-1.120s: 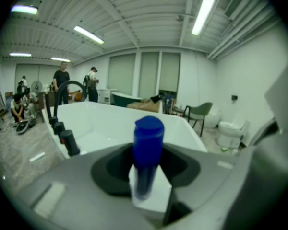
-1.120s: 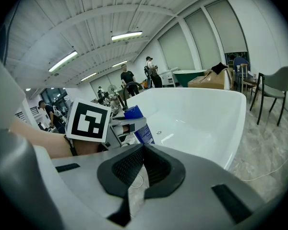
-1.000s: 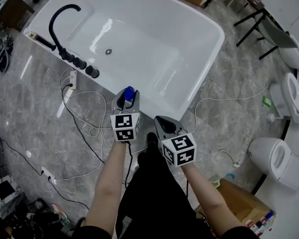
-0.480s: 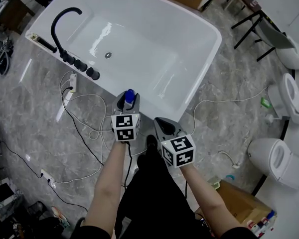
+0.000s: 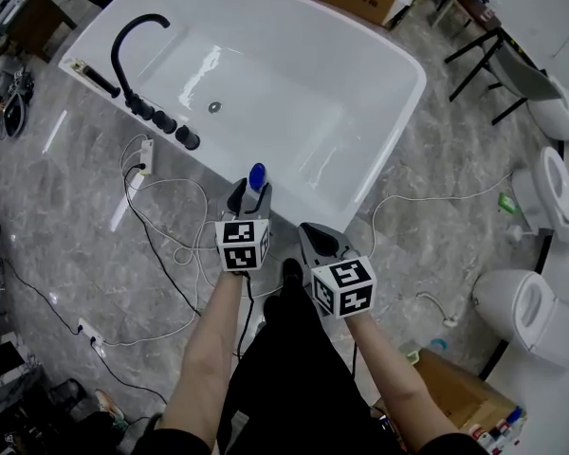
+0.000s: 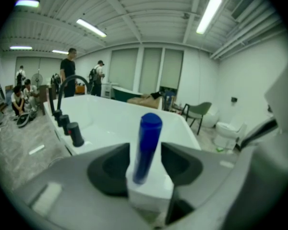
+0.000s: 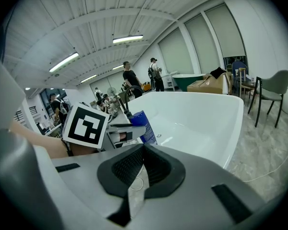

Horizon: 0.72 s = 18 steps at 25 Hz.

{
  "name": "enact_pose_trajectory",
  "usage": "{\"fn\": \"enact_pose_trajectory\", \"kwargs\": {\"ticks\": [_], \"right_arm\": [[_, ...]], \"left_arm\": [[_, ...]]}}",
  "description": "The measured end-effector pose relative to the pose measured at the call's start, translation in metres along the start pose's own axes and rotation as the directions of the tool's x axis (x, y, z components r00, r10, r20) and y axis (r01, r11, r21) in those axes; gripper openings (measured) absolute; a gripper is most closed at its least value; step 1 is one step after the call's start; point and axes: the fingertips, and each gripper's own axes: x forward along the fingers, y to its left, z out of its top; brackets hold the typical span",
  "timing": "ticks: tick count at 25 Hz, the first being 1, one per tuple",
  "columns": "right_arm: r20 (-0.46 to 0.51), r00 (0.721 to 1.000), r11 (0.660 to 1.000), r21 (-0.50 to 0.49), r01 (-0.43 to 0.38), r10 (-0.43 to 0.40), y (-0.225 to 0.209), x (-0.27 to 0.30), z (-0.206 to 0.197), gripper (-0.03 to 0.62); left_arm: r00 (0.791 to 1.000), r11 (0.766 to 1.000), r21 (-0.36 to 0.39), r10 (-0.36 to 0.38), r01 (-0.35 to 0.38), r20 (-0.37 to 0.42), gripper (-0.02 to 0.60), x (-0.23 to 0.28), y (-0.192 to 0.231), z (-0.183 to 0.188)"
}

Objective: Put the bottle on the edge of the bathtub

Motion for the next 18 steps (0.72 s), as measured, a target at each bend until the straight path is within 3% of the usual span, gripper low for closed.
{"fn": "enact_pose_trajectory", "kwargs": {"ticks": [18], "right_arm": [[0.059,0.997,0.999,-0.030,0.042,-0.040,0.034,-0.037,-0.004,0.003]], "left_arm": [[1.000,1.000,0.009,0.004,-0.004,-0.030,0.135,-0.086,-0.002,-0.028]]}}
